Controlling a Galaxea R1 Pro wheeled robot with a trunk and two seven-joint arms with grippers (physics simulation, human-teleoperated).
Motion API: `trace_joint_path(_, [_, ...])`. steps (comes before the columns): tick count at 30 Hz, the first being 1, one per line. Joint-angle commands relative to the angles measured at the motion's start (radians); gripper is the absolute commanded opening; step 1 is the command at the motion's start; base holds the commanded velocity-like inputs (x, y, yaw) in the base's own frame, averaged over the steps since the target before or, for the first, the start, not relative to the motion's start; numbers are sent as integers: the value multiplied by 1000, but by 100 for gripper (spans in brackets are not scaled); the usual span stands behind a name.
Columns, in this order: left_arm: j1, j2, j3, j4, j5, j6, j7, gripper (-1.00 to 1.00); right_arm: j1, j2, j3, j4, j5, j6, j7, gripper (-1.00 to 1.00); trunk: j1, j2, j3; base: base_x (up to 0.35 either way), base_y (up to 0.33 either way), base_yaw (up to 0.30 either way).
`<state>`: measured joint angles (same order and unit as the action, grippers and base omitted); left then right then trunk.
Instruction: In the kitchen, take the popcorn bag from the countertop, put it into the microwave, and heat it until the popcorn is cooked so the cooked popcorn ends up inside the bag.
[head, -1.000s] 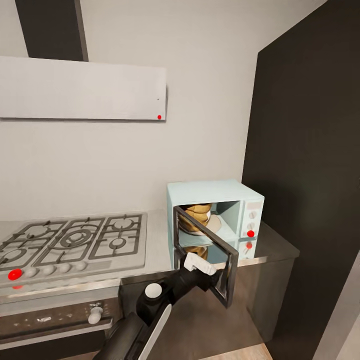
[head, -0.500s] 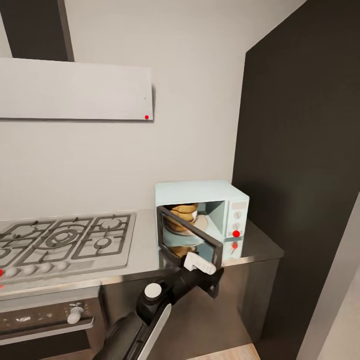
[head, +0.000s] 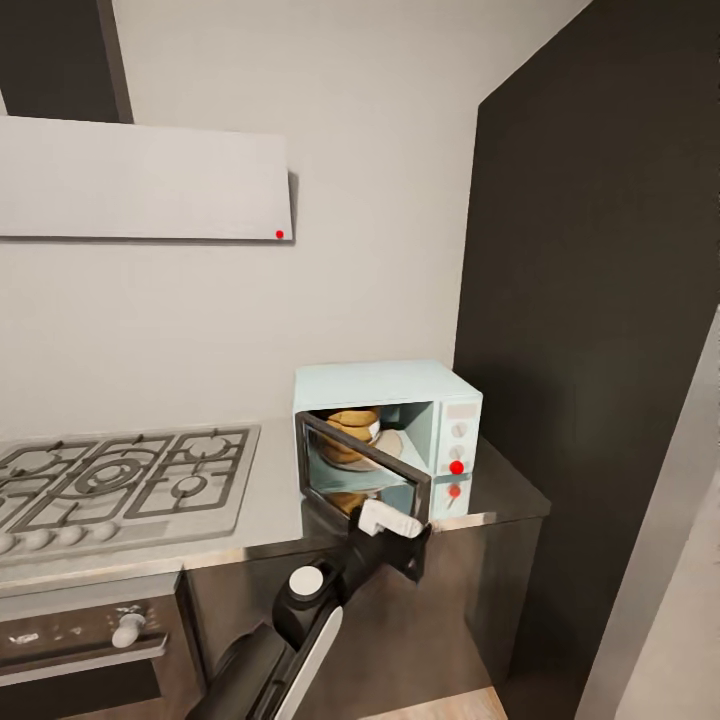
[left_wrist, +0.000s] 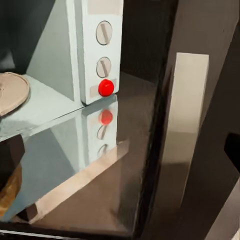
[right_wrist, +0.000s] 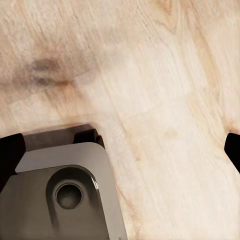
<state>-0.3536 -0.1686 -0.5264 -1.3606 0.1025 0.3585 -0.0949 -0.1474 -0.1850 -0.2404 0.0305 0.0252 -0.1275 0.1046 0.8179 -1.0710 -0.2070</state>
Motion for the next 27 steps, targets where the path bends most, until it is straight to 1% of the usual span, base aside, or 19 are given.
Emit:
trace_joint_path(1, [-1,-1,0,-1,11,7,14,100,-1,-1,-8,3,2,-6,4,100,0,-1,-1,0,0,0])
trace_joint_path(3, [0,-2,-1,2,10,7,24,100,-1,-1,-8,3,2,-6,5,100,0,-1,-1,55,0,0])
trace_joint_path(6, [0,-3,-5,4,9,7,27,100,-1,-1,-8,3,2,-6,5,100,0,-1,-1,221,0,0])
trace_joint_path(13, [0,-6,-8,7,11,7,26,100,-1,-1,-8,3,2,-6,4,100,0,-1,-1,312,0,0])
trace_joint_path(14, [0,-6,-12,7,11,7,26,100,-1,-1,-8,3,2,-6,5,100,0,-1,-1,319,0,0])
trace_joint_path(15, [0,-6,-27,9,12,7,27,100,-1,-1,-8,3,2,-6,5,100,0,-1,-1,319,0,0])
trace_joint_path(17, [0,-6,-31,9,12,7,28,100,-1,-1,-8,3,2,-6,5,100,0,-1,-1,319,0,0])
trace_joint_path(27, [1,-6,-32,10,13,6,29,100,-1,-1,-8,3,2,-6,4,100,0,-1,-1,297,0,0])
